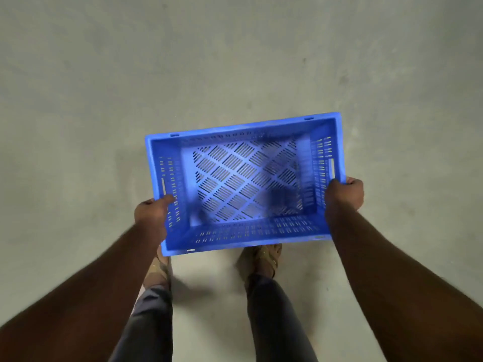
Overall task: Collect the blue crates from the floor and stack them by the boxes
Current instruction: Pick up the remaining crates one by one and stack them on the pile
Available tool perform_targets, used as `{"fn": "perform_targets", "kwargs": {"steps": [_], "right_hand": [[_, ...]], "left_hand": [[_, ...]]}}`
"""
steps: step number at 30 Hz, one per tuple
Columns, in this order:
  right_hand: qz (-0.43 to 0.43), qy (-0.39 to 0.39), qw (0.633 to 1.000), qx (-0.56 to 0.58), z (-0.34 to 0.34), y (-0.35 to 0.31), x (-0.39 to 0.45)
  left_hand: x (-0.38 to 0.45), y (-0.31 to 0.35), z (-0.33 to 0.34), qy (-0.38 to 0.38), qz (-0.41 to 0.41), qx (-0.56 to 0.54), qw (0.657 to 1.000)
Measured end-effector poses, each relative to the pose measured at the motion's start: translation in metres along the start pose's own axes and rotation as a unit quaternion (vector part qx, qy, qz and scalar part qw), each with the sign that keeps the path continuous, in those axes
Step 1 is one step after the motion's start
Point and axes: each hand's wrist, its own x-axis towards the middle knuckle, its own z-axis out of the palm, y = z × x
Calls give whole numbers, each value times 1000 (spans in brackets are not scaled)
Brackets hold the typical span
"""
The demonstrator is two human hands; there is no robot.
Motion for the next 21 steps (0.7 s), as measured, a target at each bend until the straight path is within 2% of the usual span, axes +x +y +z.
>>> {"fn": "perform_targets", "kwargs": {"steps": [4,8,11,14,17,21], "right_hand": [[0,28,999,28,-61,3,-52],[-34,85,996,24,-143,9,-116],[-61,114,990,47,-212,17,-171],[-81,151,983,60,-287,31,-241],[-72,206,971,100,-352,49,-324],[-34,239,946,214,-404,88,-422]], "left_hand": [[-56,6,-39,-5,35,-25,999],[-116,17,-94,32,144,20,989],[-160,40,-138,10,188,50,981],[-216,71,-190,-59,284,85,953],[-270,95,-244,-128,388,105,907],[-324,106,-308,-176,455,110,866]]}}
